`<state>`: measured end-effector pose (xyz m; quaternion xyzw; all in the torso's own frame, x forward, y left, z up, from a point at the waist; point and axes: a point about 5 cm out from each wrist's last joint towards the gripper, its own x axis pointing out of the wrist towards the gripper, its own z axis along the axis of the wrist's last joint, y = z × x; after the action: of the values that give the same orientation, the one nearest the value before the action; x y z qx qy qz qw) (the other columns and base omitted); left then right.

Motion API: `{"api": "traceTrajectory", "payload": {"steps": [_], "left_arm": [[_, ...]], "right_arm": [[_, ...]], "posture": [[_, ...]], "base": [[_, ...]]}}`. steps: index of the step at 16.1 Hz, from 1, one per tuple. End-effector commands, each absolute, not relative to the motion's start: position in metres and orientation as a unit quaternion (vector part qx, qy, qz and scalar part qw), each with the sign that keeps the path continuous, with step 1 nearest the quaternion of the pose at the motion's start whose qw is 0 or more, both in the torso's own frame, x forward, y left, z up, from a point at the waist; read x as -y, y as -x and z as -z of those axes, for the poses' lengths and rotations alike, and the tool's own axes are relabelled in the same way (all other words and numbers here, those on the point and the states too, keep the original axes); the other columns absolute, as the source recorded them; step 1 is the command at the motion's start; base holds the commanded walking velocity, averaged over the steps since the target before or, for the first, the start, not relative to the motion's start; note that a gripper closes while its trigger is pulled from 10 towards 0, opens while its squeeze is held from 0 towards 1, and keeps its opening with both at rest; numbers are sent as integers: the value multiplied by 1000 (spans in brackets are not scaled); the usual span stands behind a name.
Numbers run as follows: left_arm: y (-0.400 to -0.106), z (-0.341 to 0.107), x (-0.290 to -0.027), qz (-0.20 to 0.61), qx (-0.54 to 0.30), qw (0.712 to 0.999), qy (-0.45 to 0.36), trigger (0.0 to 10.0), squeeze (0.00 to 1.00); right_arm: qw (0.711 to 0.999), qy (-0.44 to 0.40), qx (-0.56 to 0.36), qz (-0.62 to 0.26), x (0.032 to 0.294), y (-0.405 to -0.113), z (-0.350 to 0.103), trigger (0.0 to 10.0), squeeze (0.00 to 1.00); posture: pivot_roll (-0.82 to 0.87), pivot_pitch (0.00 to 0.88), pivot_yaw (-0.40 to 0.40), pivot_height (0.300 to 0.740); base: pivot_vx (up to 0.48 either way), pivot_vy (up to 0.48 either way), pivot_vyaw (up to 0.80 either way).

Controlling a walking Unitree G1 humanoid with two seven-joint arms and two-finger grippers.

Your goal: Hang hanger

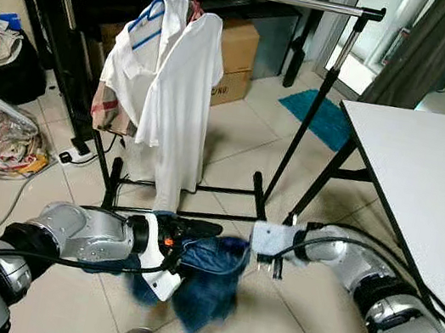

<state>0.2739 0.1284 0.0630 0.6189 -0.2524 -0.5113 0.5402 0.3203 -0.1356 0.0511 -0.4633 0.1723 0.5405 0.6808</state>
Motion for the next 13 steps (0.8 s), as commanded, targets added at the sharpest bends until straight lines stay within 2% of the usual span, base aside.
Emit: {"api": "traceTrajectory", "payload": {"steps": [1,8,9,10,13], "left_arm": [[-276,-70,-123,512,270,531,-618,0,0],[-279,-71,-125,504,266,536,-623,0,0],[-288,-76,-130,475,256,561,-628,0,0],[-295,-81,-134,451,251,575,-635,0,0],[-308,-88,-142,407,234,603,-646,0,0]], "right_arm": [[701,464,-149,-520,139,-330,-65,0,27],[726,466,-114,-492,141,-339,-79,0,39],[744,472,-87,-465,141,-346,-89,0,39],[750,474,-75,-456,142,-349,-94,0,43],[760,473,-47,-442,143,-351,-102,0,47]], "posture": [[287,16,-11,740],[284,14,-6,740],[282,14,-6,740],[282,14,-6,740],[277,11,-3,740]], "base": [[0,0,0],[0,0,0],[0,0,0],[0,0,0],[0,0,0]]}}
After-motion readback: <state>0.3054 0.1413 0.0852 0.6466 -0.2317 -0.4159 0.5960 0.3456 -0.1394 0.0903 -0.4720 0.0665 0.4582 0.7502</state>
